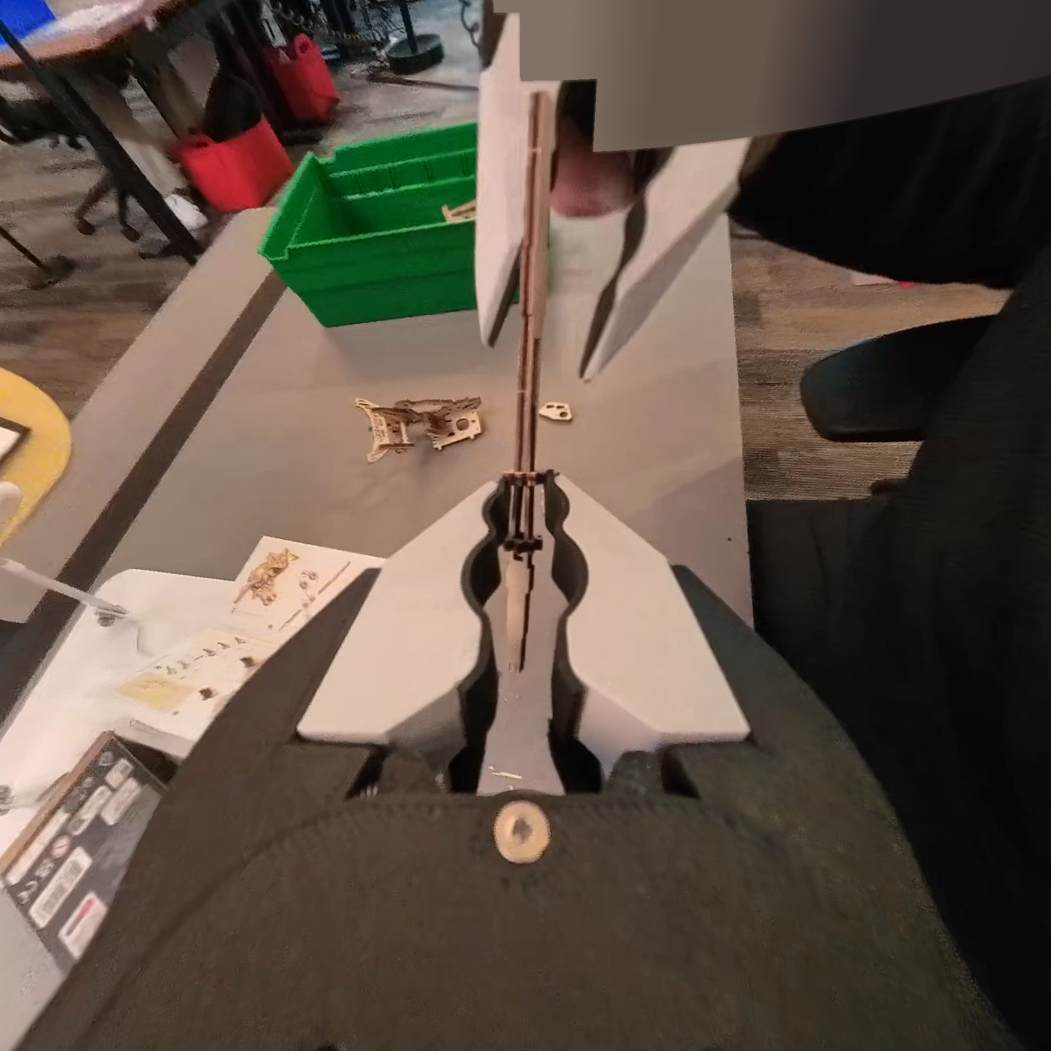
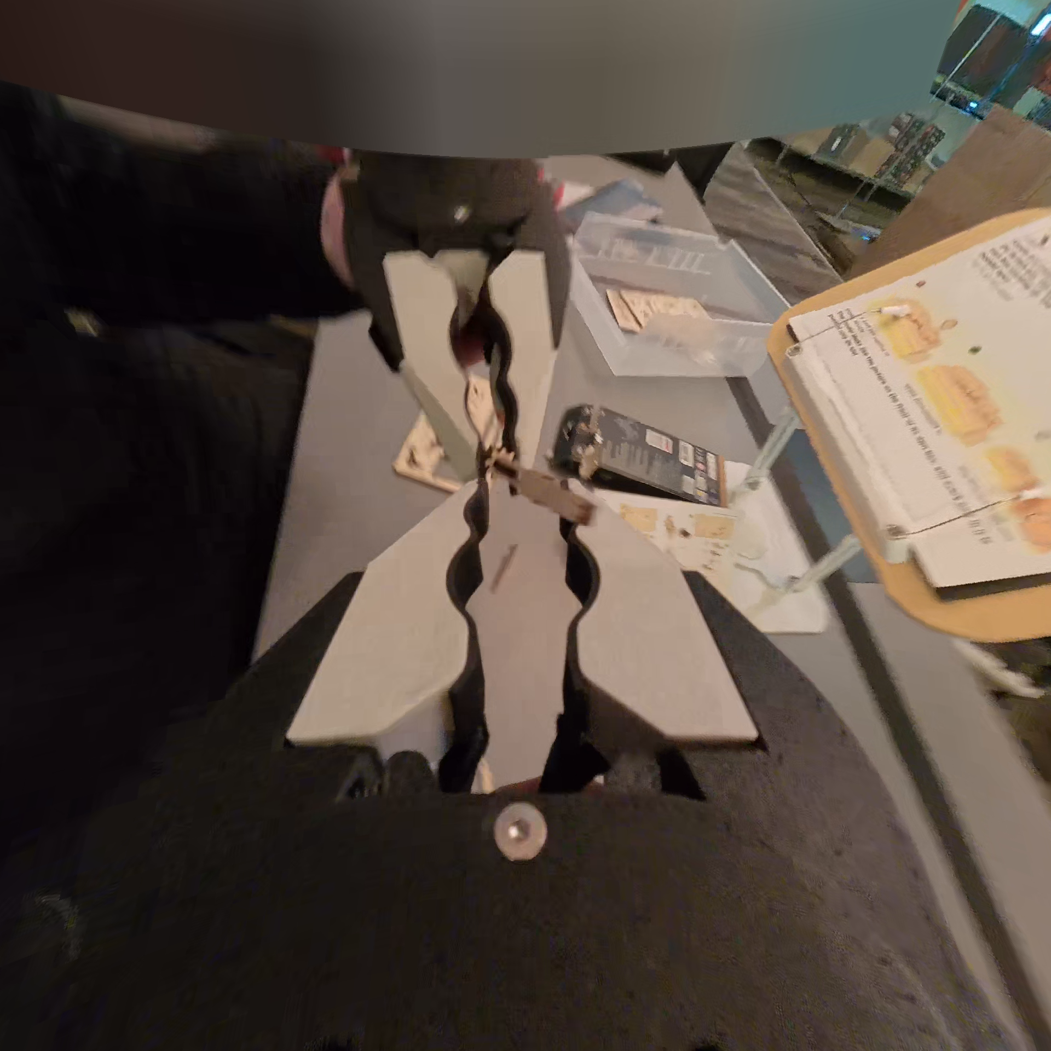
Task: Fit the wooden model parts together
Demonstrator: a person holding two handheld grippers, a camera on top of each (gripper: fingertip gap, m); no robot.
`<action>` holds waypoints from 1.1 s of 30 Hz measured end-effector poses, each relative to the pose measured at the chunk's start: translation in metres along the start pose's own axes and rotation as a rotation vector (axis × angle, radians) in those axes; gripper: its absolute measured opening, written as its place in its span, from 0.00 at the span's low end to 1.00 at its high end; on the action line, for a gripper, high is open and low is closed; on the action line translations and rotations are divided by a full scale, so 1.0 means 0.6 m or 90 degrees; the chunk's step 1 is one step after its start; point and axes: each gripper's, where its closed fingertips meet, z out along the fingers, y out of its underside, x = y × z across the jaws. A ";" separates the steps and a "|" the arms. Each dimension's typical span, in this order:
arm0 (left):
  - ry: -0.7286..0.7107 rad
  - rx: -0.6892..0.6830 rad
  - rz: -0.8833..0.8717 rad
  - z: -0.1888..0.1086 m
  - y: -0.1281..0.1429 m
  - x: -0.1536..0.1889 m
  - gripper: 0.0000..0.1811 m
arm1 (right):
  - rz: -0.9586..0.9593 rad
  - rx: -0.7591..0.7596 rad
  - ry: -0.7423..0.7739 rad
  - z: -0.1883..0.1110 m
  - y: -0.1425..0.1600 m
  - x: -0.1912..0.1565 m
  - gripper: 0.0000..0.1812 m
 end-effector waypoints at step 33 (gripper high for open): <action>0.205 -0.132 -0.169 0.048 0.009 0.005 0.05 | -0.448 -0.399 0.140 0.019 0.078 0.024 0.13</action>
